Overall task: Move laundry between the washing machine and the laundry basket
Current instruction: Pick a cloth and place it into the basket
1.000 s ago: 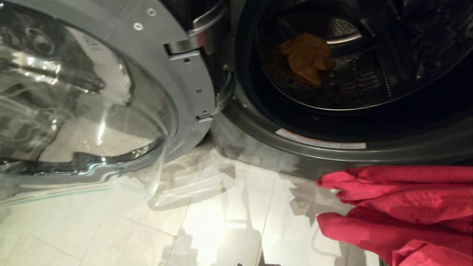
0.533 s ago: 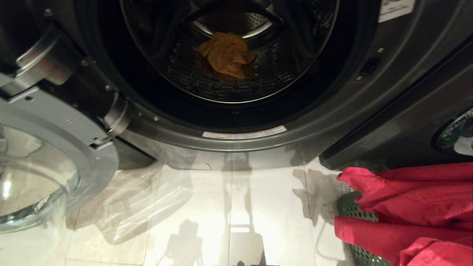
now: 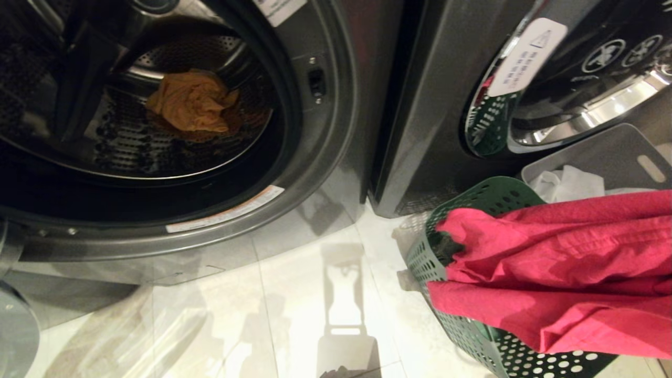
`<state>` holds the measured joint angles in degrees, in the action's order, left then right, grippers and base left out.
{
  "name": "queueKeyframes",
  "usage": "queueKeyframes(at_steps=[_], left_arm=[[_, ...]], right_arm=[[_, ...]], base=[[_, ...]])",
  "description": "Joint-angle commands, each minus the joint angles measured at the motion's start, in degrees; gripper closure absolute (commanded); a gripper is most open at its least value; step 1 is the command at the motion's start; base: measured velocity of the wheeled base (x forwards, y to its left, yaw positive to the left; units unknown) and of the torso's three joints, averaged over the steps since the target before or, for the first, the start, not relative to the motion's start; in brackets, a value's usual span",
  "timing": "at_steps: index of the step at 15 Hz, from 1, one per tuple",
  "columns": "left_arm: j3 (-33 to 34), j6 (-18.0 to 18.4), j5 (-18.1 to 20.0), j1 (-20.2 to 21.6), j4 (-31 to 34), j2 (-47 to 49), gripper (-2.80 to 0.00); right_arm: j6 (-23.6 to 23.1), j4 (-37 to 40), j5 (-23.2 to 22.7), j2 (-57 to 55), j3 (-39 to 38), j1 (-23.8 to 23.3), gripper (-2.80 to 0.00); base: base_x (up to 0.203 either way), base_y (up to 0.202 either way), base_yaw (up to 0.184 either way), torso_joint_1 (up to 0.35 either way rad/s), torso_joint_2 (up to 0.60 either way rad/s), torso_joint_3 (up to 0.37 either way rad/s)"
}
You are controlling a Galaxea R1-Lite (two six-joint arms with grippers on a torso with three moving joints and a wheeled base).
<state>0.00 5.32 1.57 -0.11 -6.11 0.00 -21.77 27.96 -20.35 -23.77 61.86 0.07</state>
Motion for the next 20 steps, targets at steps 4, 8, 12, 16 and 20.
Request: queueKeyframes(at_steps=[4, 8, 12, 16, 20], left_arm=[[2.3, 0.0, 0.0, -0.1, 0.0, 0.0, 0.00], [2.3, 0.0, 0.0, 0.0, 0.0, 0.0, 0.00], [2.3, 0.0, -0.1, 0.0, 0.0, 0.0, 0.00], [2.3, 0.1, -0.1, 0.0, 0.1, 0.0, 0.00], [2.3, 0.3, 0.0, -0.1, 0.1, 0.0, 0.00]], right_arm=[[0.3, 0.2, 1.7, -0.8, -3.0, 0.0, 0.00], [1.4, 0.1, 9.8, -3.0, -5.1, 0.0, 0.00], [4.1, -4.3, 13.4, -5.1, -10.3, 0.0, 0.00], [4.8, -14.5, 13.6, -6.2, -22.7, 0.0, 0.00], [5.1, -35.1, 11.5, -15.2, -31.6, 0.0, 0.00]], base=[[0.000, 0.006, -0.101, 0.003, 0.00, 0.002], [0.000, 0.000, 0.000, 0.000, 0.00, 0.000], [0.000, 0.000, 0.000, 0.000, 0.00, 0.000], [0.000, 0.000, 0.000, 0.000, 0.00, 0.000], [0.000, 0.000, 0.000, 0.000, 0.00, 0.000]])
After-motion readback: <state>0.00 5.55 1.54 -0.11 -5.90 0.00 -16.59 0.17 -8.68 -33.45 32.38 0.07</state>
